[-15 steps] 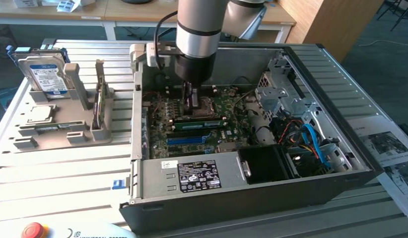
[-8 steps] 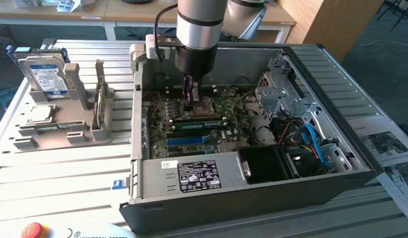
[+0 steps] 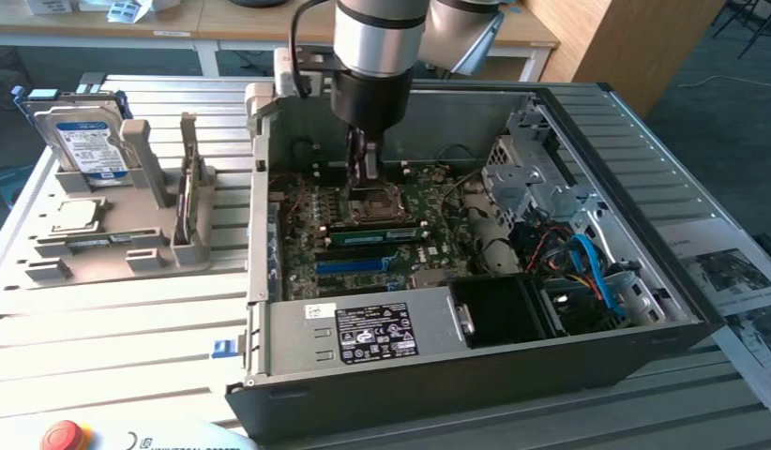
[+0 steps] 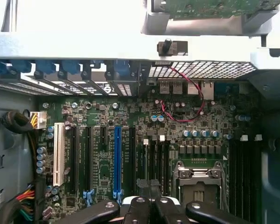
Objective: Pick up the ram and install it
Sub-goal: 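Press down the ram until it locks into place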
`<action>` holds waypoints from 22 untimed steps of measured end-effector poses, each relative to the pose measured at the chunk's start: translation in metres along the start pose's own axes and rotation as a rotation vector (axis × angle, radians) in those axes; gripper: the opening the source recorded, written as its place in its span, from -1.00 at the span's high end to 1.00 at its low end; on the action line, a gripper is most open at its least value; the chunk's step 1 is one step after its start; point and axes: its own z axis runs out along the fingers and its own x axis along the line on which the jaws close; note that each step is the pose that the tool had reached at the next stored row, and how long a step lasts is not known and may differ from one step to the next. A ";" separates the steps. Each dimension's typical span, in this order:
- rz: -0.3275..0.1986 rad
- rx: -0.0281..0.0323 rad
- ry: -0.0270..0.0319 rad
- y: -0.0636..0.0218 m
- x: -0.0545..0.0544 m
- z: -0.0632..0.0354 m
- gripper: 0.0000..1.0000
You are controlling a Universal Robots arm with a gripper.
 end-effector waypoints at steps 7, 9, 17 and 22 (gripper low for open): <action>0.000 -0.0001 0.0001 0.0004 0.000 -0.0134 0.79; 0.000 -0.0001 0.0001 0.0005 0.000 -0.0171 0.79; 0.000 -0.0001 0.0001 0.0011 0.000 -0.0324 0.79; 0.000 0.0000 0.0001 0.0013 0.000 -0.0404 0.79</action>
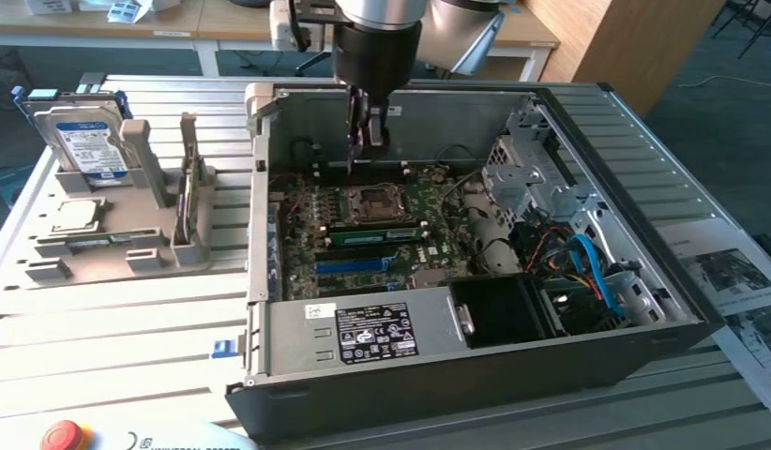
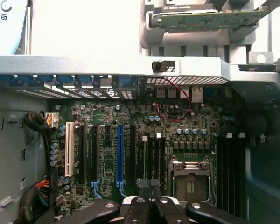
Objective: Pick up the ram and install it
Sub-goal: 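Press down the ram until it locks into place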
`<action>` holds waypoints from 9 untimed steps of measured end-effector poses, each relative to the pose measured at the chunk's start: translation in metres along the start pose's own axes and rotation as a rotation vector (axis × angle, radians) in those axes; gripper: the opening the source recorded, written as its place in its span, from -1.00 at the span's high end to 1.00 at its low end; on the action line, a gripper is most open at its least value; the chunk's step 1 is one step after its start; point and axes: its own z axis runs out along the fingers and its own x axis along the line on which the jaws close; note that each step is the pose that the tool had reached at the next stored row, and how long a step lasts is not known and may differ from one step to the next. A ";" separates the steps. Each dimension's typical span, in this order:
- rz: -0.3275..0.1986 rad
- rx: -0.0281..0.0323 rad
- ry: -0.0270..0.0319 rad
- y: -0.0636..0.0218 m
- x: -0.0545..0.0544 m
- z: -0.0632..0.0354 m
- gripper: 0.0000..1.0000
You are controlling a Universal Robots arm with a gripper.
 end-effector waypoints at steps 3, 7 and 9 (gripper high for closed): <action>0.000 0.0001 -0.0002 0.0000 0.000 -0.0003 0.79; 0.000 0.0000 0.0001 -0.0003 0.000 -0.0004 0.79; 0.000 -0.0001 0.0002 -0.0024 0.000 -0.0005 0.79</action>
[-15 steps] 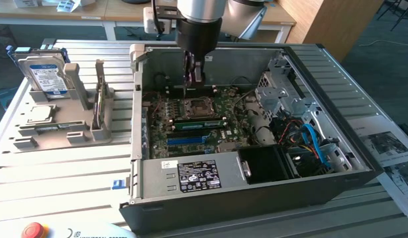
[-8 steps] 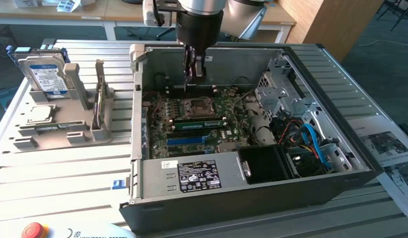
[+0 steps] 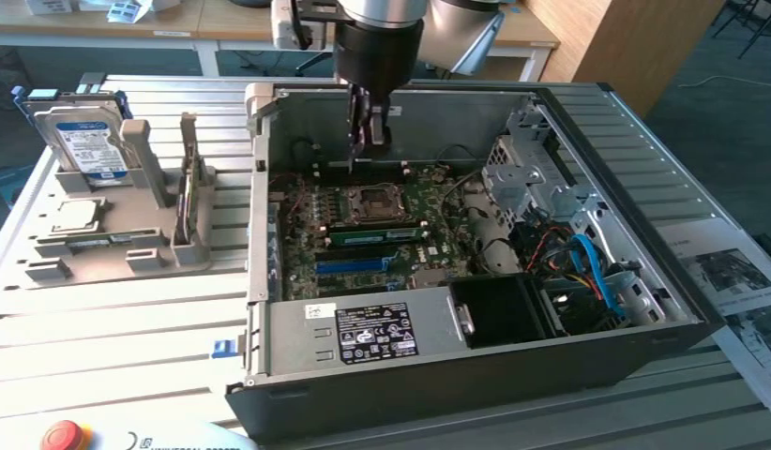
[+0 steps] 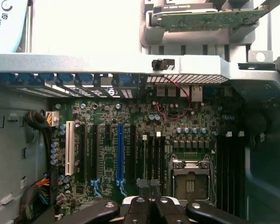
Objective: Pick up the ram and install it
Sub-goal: 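Press down the ram until it locks into place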
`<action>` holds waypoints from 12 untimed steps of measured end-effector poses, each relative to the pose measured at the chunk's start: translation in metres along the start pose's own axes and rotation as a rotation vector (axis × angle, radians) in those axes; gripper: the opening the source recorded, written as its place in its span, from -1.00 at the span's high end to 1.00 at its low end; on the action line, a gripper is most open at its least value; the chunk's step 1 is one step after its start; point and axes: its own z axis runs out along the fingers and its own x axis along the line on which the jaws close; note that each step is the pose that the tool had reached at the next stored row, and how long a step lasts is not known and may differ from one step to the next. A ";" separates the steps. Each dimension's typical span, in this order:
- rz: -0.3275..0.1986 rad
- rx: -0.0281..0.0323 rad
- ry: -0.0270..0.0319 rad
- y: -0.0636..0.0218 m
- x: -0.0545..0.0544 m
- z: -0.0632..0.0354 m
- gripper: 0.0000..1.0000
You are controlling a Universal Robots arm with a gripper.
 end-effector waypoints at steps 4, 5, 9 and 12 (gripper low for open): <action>0.000 0.0001 -0.0001 -0.0087 0.000 -0.0002 0.79; 0.000 0.0001 -0.0002 -0.0115 0.000 -0.0003 0.79; 0.000 0.0001 -0.0002 -0.0216 0.000 -0.0006 0.79; 0.000 0.0000 -0.0002 -0.0296 0.000 -0.0009 0.79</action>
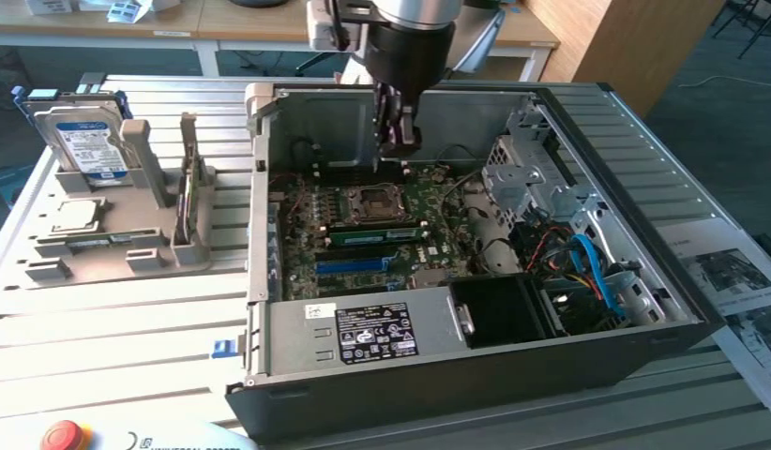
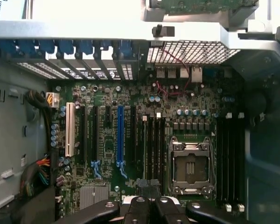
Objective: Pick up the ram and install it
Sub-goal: 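Press down the ram until it locks into place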
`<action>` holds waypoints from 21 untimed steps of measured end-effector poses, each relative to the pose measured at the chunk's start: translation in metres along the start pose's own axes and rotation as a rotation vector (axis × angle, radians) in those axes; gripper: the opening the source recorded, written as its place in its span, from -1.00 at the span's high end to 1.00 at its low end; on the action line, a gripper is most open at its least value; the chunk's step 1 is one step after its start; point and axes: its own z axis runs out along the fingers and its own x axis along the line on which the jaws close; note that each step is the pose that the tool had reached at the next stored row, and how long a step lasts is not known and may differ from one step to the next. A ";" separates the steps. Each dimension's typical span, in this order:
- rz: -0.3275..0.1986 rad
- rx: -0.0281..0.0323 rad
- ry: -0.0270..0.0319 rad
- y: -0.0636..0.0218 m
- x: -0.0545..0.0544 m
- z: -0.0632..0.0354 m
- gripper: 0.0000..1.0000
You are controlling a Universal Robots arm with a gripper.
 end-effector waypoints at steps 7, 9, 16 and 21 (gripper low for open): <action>0.000 0.0000 0.0000 -0.0207 0.000 -0.0007 0.79; 0.000 0.0000 0.0001 -0.0256 0.000 -0.0009 0.79; 0.000 0.0000 0.0000 -0.0384 -0.001 -0.0013 0.79; 0.000 0.0000 0.0000 -0.0388 -0.001 -0.0013 0.79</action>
